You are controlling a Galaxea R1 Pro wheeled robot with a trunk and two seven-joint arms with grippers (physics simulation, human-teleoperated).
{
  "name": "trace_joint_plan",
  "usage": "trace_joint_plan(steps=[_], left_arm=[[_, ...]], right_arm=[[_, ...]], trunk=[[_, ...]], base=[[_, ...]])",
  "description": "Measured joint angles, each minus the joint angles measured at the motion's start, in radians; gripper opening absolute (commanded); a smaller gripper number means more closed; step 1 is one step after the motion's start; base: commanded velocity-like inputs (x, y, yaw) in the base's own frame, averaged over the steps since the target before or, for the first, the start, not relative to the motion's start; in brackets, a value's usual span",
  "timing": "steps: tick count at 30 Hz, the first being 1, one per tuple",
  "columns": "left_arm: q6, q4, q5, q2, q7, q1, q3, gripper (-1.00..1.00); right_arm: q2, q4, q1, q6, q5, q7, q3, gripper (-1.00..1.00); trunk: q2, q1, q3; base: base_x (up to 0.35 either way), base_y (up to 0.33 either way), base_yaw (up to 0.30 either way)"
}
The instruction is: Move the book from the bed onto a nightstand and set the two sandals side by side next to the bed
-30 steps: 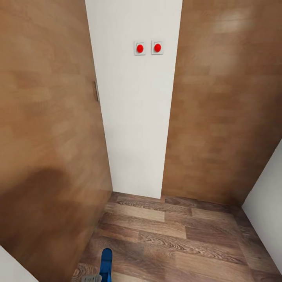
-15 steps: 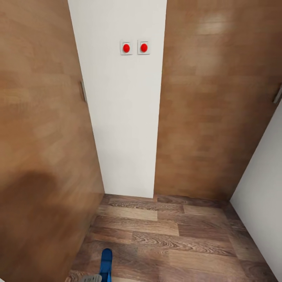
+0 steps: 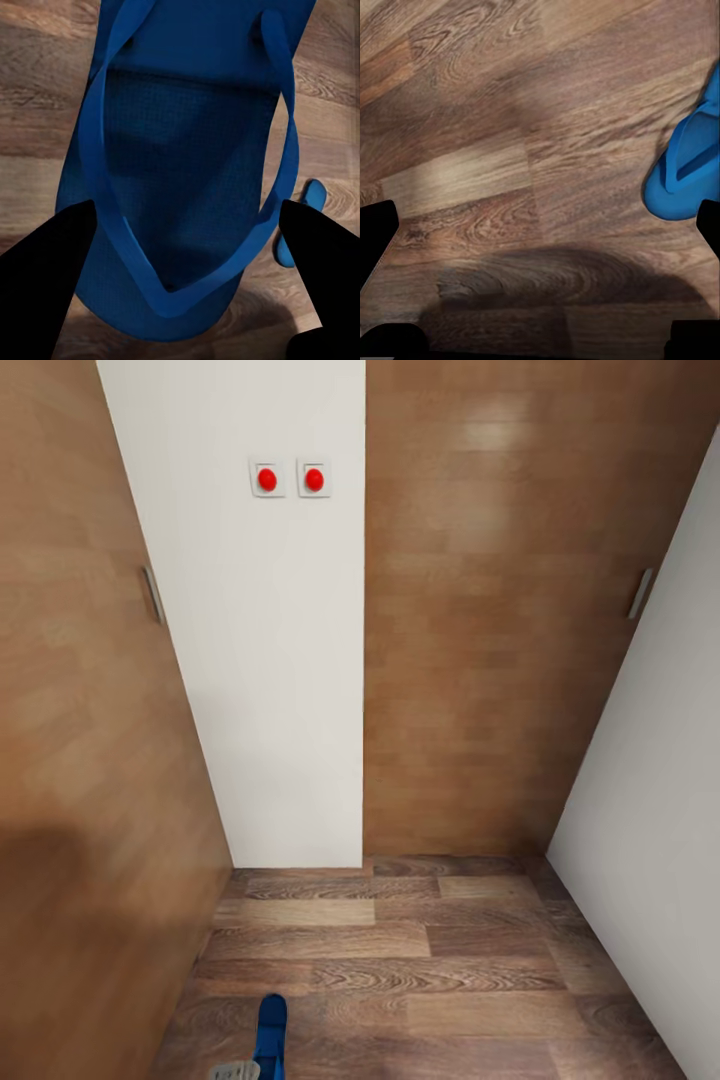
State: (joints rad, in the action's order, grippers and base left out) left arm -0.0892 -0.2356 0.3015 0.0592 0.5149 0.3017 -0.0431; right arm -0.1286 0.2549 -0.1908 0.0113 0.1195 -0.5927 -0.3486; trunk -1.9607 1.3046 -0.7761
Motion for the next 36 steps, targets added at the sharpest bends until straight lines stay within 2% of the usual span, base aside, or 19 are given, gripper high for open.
trace_joint_plan(steps=[7,36], left_arm=[[0.000,0.000,0.000,0.000,0.000,0.000,0.000,-1.00],[0.000,0.000,0.000,0.000,0.000,0.000,0.000,-1.00]], right_arm=[[0.000,0.000,0.000,0.000,0.000,0.000,0.000,1.00],[0.000,0.000,0.000,0.000,0.000,0.000,0.000,1.00]], trunk=[[0.000,0.000,0.000],[0.000,0.000,0.000]], base=[[0.102,0.061,-0.251],[0.002,0.001,-0.251]])
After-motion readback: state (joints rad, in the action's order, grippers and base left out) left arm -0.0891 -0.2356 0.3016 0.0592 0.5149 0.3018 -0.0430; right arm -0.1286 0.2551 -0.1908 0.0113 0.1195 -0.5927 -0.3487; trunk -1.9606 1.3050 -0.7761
